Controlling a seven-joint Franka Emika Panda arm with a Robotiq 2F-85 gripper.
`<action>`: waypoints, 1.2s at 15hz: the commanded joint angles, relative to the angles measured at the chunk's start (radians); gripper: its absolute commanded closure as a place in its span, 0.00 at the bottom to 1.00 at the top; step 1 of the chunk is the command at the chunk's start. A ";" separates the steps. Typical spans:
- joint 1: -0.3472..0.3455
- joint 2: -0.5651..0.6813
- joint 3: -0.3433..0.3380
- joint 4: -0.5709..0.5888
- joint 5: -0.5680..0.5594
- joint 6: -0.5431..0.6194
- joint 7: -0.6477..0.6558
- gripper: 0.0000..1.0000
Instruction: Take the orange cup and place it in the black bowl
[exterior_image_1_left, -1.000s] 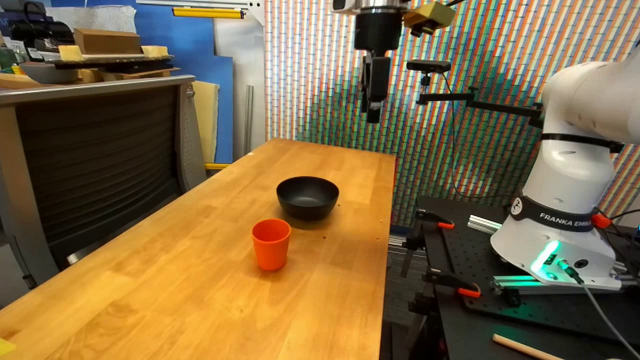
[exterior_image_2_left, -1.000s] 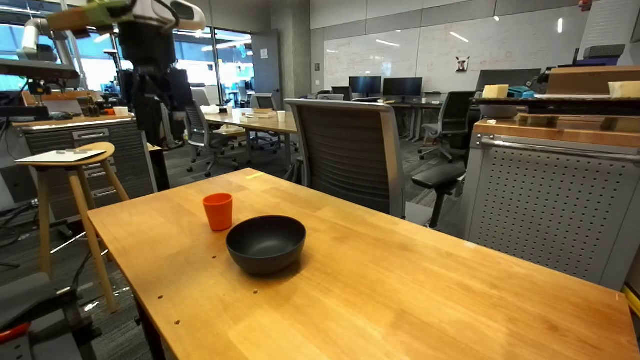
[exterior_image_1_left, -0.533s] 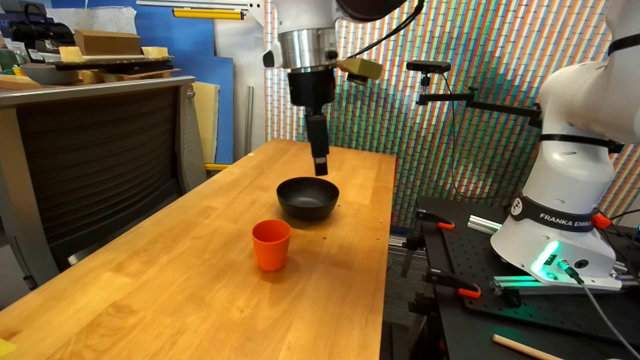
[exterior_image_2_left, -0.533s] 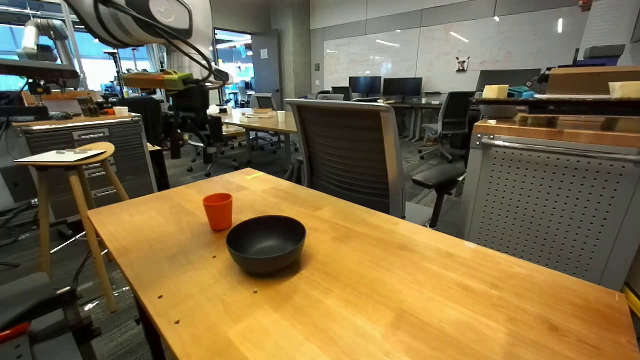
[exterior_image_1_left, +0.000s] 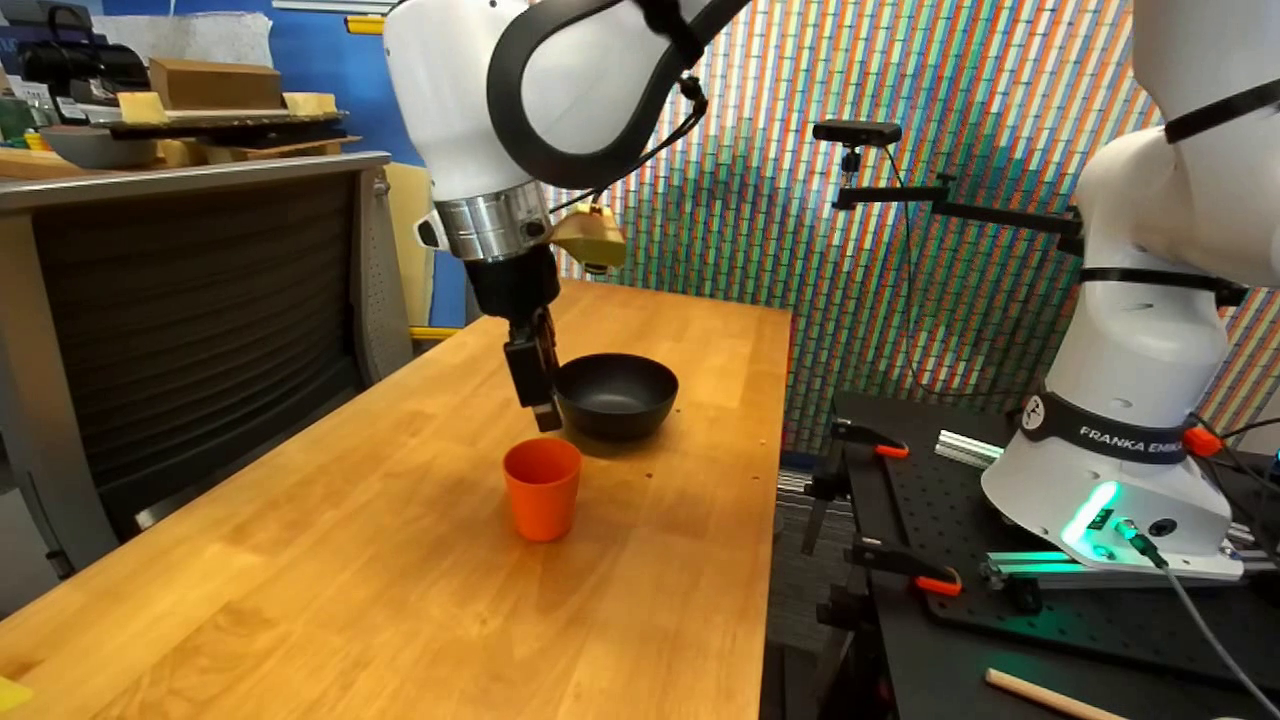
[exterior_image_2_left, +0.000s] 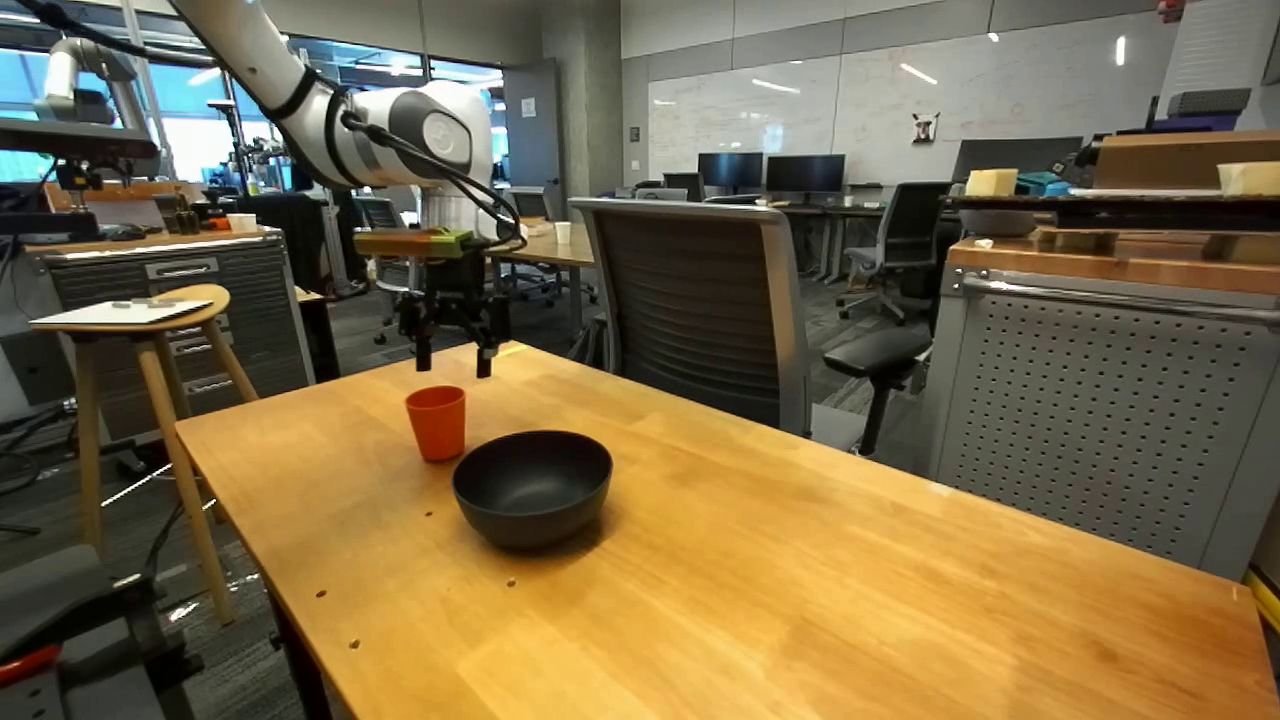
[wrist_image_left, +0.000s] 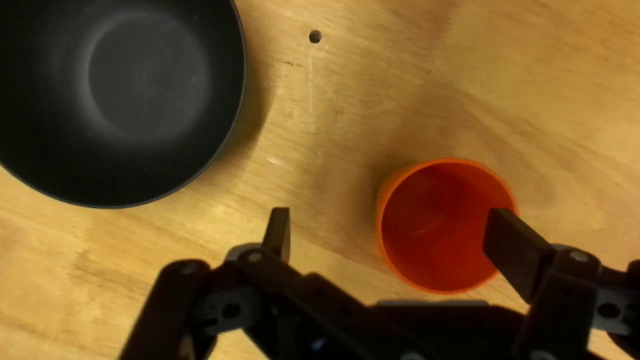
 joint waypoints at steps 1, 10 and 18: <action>0.009 0.110 -0.011 0.139 0.014 -0.081 -0.002 0.00; -0.002 0.190 -0.008 0.179 0.050 -0.104 -0.012 0.44; -0.036 0.149 0.013 0.125 0.146 -0.091 -0.041 1.00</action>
